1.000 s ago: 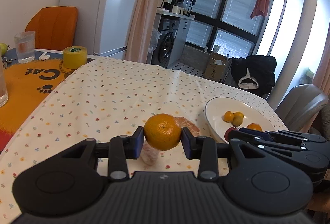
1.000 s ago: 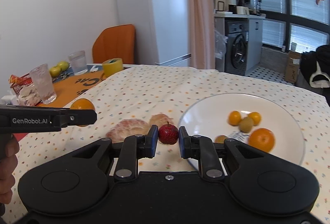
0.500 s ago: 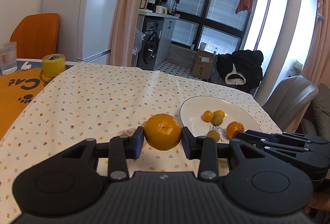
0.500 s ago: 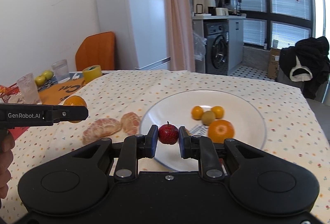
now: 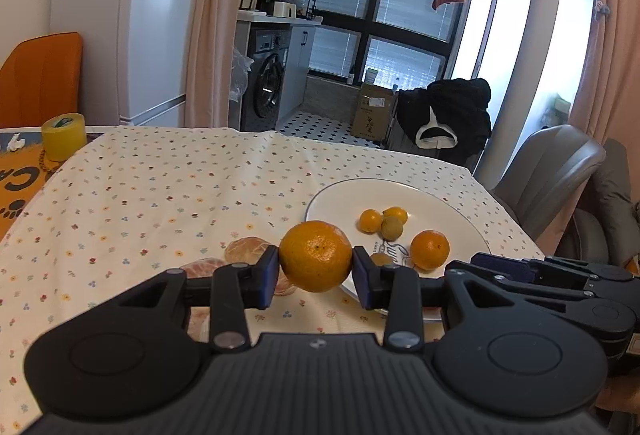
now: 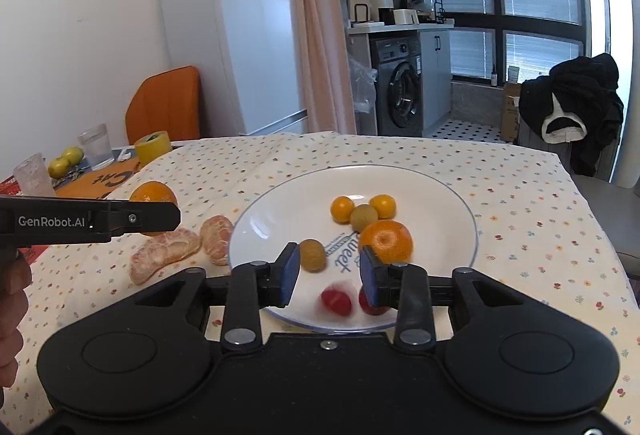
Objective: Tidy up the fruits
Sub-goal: 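Carry the red fruit and mandarin over the plate and open both tools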
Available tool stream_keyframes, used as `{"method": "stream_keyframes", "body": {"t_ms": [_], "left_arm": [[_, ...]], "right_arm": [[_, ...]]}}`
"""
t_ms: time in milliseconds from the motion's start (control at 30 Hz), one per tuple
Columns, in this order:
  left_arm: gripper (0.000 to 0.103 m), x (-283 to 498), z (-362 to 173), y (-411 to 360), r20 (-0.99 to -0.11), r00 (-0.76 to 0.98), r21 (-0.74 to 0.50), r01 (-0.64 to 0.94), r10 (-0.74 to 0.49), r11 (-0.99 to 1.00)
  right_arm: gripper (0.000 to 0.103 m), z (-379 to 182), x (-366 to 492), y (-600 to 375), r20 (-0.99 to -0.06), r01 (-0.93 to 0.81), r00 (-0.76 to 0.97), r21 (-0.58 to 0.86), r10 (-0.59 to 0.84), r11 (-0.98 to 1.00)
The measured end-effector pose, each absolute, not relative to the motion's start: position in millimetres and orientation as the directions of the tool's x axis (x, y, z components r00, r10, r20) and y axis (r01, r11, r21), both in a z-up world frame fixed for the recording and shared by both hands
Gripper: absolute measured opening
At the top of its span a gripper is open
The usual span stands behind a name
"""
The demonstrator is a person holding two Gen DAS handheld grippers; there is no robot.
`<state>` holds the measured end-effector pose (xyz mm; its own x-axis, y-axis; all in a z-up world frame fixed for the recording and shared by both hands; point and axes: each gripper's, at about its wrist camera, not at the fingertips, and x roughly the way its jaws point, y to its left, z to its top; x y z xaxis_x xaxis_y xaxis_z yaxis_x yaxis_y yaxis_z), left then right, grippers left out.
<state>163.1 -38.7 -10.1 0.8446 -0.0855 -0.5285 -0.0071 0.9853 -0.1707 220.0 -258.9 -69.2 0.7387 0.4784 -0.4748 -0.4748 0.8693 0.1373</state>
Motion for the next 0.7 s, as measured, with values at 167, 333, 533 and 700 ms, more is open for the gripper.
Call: {"method": "stream_keyframes", "body": {"t_ms": [167,333,533,700], "left_arm": [[0.037,174,-14,-47,-0.541,0.835,-0.162,0.014,-0.101,0.987],[0.037,187,-19,-57,-0.555,0.824,-0.158,0.033,-0.117,0.987],[0.037,197,-23,-68,-0.568,0.814,-0.143,0.050,-0.123,0.988],[0.039,200,-25,-67,-0.582,0.804,-0.154,0.038,-0.122,0.987]], "right_arm": [[0.034,-73,222,-269,-0.477,-0.455,0.742,0.158,0.472,0.876],[0.036,-75,223,-276,-0.477,-0.447,0.742,0.171,0.471,0.878],[0.040,-76,225,-279,-0.474,-0.443,0.743,0.182,0.473,0.878],[0.042,-77,225,-278,-0.477,-0.441,0.740,0.186,0.474,0.878]]}}
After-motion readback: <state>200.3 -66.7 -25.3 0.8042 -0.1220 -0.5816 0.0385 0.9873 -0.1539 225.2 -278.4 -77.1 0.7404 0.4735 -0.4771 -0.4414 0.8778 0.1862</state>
